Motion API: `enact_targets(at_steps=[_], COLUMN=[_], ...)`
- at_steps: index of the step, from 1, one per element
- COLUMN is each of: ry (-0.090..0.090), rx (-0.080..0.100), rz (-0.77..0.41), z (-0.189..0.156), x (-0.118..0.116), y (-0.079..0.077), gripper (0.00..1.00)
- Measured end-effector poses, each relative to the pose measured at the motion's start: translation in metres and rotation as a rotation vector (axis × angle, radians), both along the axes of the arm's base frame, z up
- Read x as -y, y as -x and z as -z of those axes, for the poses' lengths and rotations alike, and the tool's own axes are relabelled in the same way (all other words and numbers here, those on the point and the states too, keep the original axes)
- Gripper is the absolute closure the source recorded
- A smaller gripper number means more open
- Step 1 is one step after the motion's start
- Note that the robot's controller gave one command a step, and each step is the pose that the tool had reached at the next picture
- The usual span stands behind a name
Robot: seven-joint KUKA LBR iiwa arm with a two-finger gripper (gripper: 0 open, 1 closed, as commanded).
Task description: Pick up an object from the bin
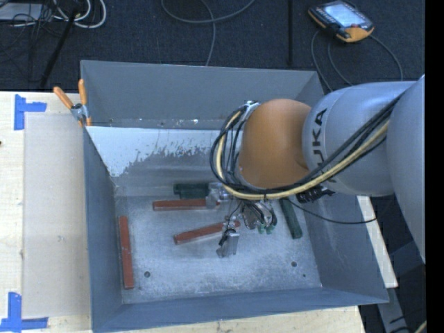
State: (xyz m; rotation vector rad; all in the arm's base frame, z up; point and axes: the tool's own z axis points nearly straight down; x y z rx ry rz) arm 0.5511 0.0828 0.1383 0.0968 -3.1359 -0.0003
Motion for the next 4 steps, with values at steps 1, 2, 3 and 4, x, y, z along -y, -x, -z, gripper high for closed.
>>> enact_targets(at_steps=[1, 2, 3, 4], ry=[-0.001, -0.002, -0.001, 0.000], rx=[0.008, 0.007, 0.006, -0.001], rz=[0.009, 0.099, 0.099, 0.099], z=[0.054, 0.067, 0.068, 0.064], x=[-0.014, -0.012, -0.011, -0.011], y=[-0.002, 0.004, 0.004, 0.006], gripper=[0.00, 1.00, 1.00, 1.00])
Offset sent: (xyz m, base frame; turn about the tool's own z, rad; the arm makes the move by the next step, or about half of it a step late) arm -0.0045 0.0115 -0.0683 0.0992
